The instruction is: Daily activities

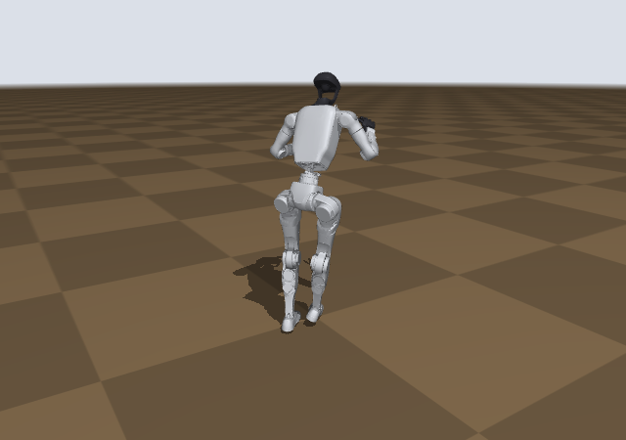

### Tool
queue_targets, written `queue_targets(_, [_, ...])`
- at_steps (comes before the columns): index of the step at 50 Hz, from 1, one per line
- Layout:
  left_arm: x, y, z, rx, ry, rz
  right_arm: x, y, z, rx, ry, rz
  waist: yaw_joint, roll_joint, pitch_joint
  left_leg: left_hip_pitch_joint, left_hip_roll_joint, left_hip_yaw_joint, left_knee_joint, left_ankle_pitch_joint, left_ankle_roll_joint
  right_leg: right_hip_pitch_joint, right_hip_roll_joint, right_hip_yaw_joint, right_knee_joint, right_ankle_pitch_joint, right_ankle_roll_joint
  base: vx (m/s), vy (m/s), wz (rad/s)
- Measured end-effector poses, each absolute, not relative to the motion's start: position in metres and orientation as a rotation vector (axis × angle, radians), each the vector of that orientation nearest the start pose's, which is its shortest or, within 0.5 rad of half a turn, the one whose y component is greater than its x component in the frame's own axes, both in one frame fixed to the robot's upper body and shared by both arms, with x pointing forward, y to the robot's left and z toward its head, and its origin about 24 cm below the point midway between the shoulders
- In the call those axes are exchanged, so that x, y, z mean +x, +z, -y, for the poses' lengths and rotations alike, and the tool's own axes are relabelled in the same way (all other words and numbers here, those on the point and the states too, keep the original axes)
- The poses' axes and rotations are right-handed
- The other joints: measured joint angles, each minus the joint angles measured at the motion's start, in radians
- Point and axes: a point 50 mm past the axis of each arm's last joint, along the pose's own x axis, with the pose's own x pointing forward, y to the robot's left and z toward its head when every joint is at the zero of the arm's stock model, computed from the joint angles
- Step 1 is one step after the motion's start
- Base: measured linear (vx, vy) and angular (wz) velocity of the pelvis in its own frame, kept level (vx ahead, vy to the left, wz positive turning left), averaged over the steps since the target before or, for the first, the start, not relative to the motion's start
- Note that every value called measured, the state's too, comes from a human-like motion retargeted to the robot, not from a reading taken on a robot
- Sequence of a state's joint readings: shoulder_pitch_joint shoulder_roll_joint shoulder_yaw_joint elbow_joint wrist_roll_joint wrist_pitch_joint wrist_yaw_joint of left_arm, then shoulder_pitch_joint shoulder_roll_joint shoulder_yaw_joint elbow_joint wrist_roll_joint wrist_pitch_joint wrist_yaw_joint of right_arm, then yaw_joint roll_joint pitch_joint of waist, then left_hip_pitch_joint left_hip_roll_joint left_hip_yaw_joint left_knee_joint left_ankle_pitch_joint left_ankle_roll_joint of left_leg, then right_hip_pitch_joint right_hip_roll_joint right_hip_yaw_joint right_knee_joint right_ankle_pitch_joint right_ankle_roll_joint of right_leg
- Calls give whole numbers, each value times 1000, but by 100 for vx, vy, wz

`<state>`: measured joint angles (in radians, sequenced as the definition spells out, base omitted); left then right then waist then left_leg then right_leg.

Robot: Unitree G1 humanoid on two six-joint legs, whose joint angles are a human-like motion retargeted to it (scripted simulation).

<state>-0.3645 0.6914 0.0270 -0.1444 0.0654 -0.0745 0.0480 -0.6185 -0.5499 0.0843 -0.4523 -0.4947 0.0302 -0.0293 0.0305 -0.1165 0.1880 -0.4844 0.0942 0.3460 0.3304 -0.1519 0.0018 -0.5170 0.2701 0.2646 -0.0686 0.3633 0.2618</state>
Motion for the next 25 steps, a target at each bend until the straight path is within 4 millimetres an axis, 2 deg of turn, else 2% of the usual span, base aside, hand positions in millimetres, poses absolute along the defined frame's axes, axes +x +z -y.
queue_targets(25, [292,228,-221,769,103,657,250,305,151,-979,-194,1151,13,-14,42,85,-59,-7,-177,96,-9,8,-21,-10,0,4,0,0,0,0])
